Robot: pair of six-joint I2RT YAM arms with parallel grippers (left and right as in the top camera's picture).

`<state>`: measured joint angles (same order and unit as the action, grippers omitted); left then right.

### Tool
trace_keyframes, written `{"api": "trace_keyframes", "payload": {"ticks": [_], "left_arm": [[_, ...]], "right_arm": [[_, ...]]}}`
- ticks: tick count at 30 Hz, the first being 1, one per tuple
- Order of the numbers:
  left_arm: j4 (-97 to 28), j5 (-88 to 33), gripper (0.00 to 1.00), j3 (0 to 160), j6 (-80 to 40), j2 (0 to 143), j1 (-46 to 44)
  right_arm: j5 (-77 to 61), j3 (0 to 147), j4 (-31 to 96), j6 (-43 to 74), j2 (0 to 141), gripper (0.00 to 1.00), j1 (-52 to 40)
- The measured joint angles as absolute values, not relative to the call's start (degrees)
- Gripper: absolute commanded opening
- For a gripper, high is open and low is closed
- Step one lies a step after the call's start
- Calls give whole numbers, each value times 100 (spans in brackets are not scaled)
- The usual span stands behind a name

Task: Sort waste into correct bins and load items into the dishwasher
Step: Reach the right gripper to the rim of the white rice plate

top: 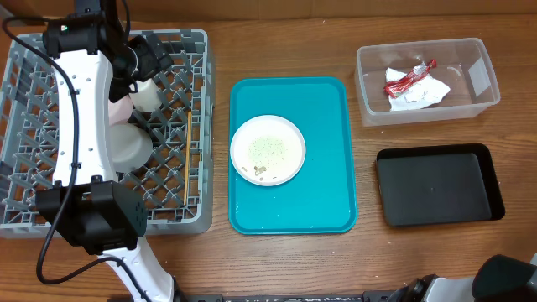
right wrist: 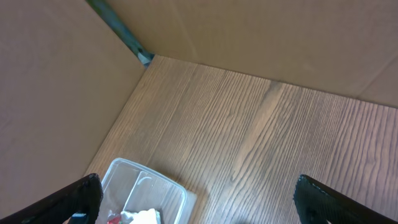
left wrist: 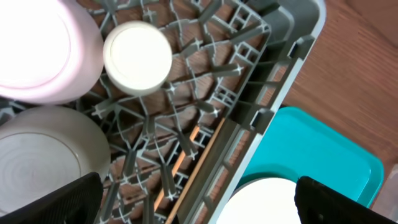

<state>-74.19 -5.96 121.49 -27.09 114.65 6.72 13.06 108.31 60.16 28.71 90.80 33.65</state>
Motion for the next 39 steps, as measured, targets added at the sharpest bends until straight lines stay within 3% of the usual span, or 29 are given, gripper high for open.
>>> {"api": "trace_keyframes", "payload": {"ticks": [5, 12, 17, 21, 26, 29, 30, 39], "left_arm": [[-7216, -596, 100, 12149, -2827, 11465, 672], [-7214, -598, 100, 12149, -2989, 11465, 672], [-7212, -596, 100, 12149, -3009, 11465, 672], [-7214, -598, 100, 12149, -3009, 11465, 672], [-7214, -598, 100, 12149, -3011, 11465, 672], [-7214, -598, 100, 12149, -3011, 11465, 672], [-7214, -598, 100, 12149, -3009, 11465, 672], [-7214, -596, 100, 12149, -3011, 11465, 672]], "right_arm": [[821, 10831, 5935, 2867, 9083, 100, 3365], [-2309, 10831, 5784, 2867, 9083, 100, 3166], [-3367, 10757, 5892, 2285, 9148, 100, 1855], [-2952, 10742, 6206, 1798, 9544, 100, 340], [-1570, 10711, 6375, 1627, 10523, 38, -1216], [-972, 10669, 6440, 1885, 11093, 8, -1726], [-799, 10659, 6469, 1997, 11301, 4, -1872], [-742, 10628, 6589, 2294, 12103, 4, -2357]]}}
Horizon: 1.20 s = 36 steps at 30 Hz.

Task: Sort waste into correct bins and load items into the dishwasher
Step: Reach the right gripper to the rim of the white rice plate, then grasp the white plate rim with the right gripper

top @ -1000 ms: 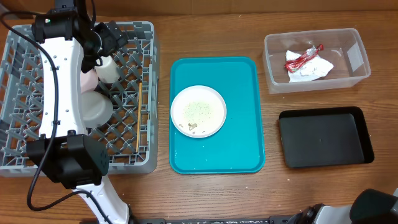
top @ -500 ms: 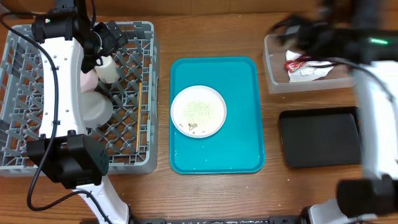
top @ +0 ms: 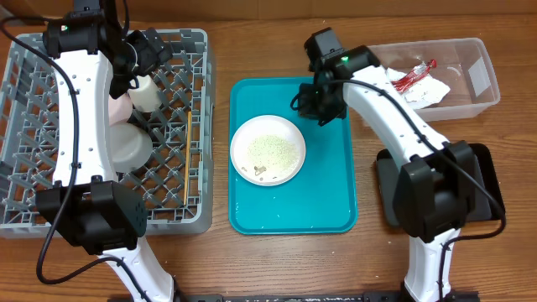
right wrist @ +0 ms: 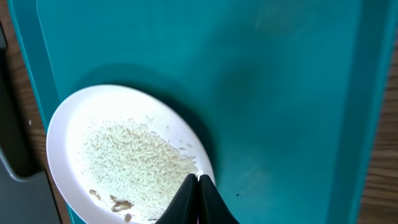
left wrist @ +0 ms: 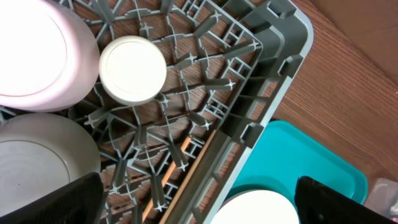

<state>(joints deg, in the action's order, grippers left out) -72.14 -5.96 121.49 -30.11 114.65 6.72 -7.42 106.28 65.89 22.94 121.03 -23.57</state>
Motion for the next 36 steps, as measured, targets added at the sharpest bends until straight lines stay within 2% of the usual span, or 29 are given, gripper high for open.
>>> {"api": "trace_keyframes", "payload": {"ticks": [24, 36], "left_arm": [[-7214, -596, 100, 12149, -3011, 11465, 672], [-7214, -596, 100, 12149, -3009, 11465, 672]], "right_arm": [[-845, 10064, 6471, 2502, 12816, 4, -2709], [816, 10075, 6877, 3044, 12816, 4, -2687]]}}
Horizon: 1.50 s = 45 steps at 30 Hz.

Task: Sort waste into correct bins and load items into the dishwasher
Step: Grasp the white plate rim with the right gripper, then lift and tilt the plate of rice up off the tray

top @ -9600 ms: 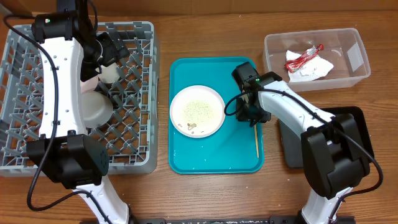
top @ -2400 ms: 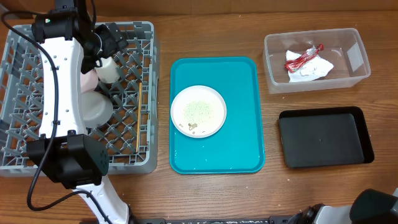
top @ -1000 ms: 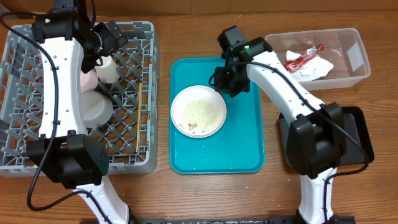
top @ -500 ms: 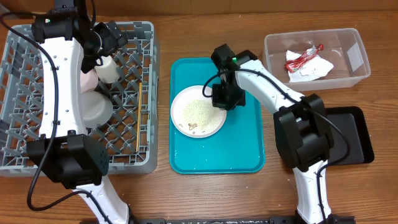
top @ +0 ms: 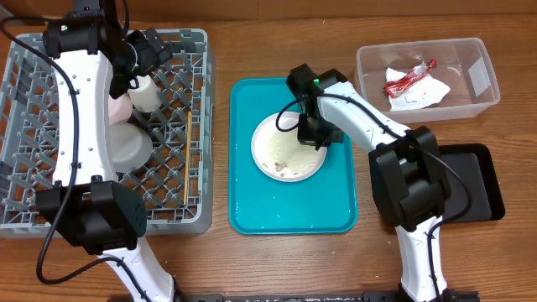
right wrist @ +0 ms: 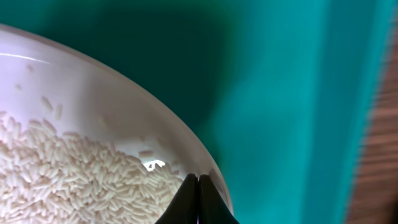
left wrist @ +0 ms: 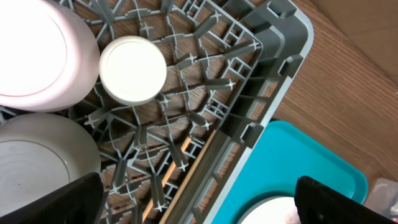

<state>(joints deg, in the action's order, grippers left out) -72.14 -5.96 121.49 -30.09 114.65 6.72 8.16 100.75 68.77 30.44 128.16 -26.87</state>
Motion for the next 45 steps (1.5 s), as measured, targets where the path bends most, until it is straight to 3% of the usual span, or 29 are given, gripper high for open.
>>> {"api": "trace_keyframes", "payload": {"ticks": [10, 12, 13, 16, 24, 29, 39, 45], "left_arm": [[-7212, -596, 100, 12149, -3011, 11465, 672], [-7212, -596, 100, 12149, -3011, 11465, 672], [-7214, -596, 100, 12149, -3011, 11465, 672], [-7212, -596, 100, 12149, -3011, 11465, 672], [-7214, -596, 100, 12149, -3009, 11465, 672], [-7214, -596, 100, 12149, -3011, 11465, 672], [-7214, -596, 100, 12149, -3009, 11465, 672], [-7214, -596, 100, 12149, -3011, 11465, 672]], "right_arm": [[1391, 11349, 7572, 3076, 12822, 4, -2591], [1155, 11638, 7607, 2864, 12822, 12, -2598], [917, 11767, 7561, 2672, 12822, 23, -2609], [180, 11911, 7485, 2025, 12822, 41, -2735], [-60, 11695, 7078, 1269, 12822, 76, -3844], [78, 11306, 6718, 1197, 12822, 75, -4405], [558, 10442, 6204, 1367, 12822, 46, -4567], [648, 10110, 6051, 1380, 12822, 39, -4589]]}}
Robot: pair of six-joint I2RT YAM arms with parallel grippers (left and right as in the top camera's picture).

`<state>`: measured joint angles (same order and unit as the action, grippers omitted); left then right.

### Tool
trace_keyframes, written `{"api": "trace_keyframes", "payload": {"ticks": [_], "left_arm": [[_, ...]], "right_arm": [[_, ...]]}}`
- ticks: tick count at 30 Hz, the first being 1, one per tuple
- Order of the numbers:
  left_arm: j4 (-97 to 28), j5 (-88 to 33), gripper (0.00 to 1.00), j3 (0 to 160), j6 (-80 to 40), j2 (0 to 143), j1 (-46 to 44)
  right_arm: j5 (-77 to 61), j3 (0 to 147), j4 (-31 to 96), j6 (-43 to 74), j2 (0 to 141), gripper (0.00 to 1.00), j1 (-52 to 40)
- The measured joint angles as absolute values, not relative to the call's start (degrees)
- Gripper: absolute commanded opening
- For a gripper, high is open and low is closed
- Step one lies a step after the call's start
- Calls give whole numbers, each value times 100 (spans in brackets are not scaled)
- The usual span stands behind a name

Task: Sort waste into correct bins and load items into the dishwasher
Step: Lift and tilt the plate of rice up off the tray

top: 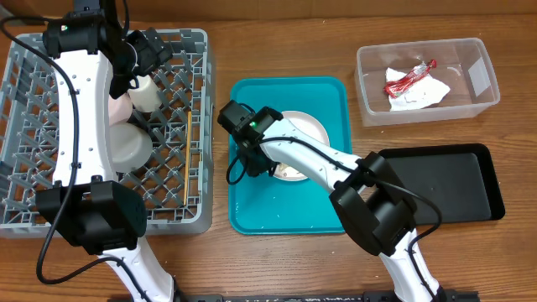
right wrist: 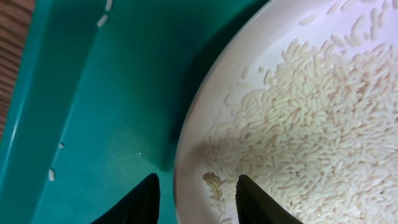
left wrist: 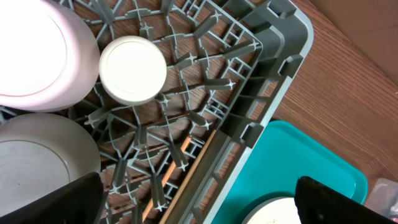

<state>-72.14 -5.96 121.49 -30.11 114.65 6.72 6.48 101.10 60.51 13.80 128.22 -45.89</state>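
Note:
A white plate (top: 309, 131) of rice (right wrist: 311, 106) sits on the teal tray (top: 252, 210). My right gripper (top: 256, 161) is open astride the plate's left rim (right wrist: 186, 162). One finger (right wrist: 146, 199) is outside over the tray (right wrist: 87, 124); the other finger (right wrist: 255, 199) is over the rice. My left gripper (top: 151, 49) hangs open over the grey dish rack (top: 33, 220) with nothing between its fingers. The left wrist view shows the rack's wall (left wrist: 280, 37) and the plate's edge (left wrist: 273, 211).
The rack holds a pink bowl (left wrist: 31, 56), a white cup (left wrist: 132, 70), a grey bowl (left wrist: 37, 162) and a wooden stick (left wrist: 186, 158). A clear bin (top: 485, 80) with a red wrapper and paper stands back right. A black tray (top: 436, 184) lies in front of it. Loose grains dot the teal tray.
My right gripper was shut at the plate's right rim; now it is open astride the left rim. The plate sits a little further right on the tray. The left arm has not moved.
At first the right arm was off at the table's corner, and the plate lay left of the tray's middle. Then the right gripper was shut above the tray by the plate, then shut against its right rim. Now it straddles the left rim, open.

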Motion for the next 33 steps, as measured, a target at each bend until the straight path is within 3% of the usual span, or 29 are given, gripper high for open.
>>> {"api": "trace_keyframes", "payload": {"ticks": [13, 33], "left_arm": [[-7212, -596, 100, 12149, -3011, 11465, 672], [-7214, -596, 100, 12149, -3011, 11465, 672]], "right_arm": [[1057, 10084, 5590, 1387, 12822, 33, -5074], [1450, 10090, 5498, 1496, 13037, 9, -4991]]}}
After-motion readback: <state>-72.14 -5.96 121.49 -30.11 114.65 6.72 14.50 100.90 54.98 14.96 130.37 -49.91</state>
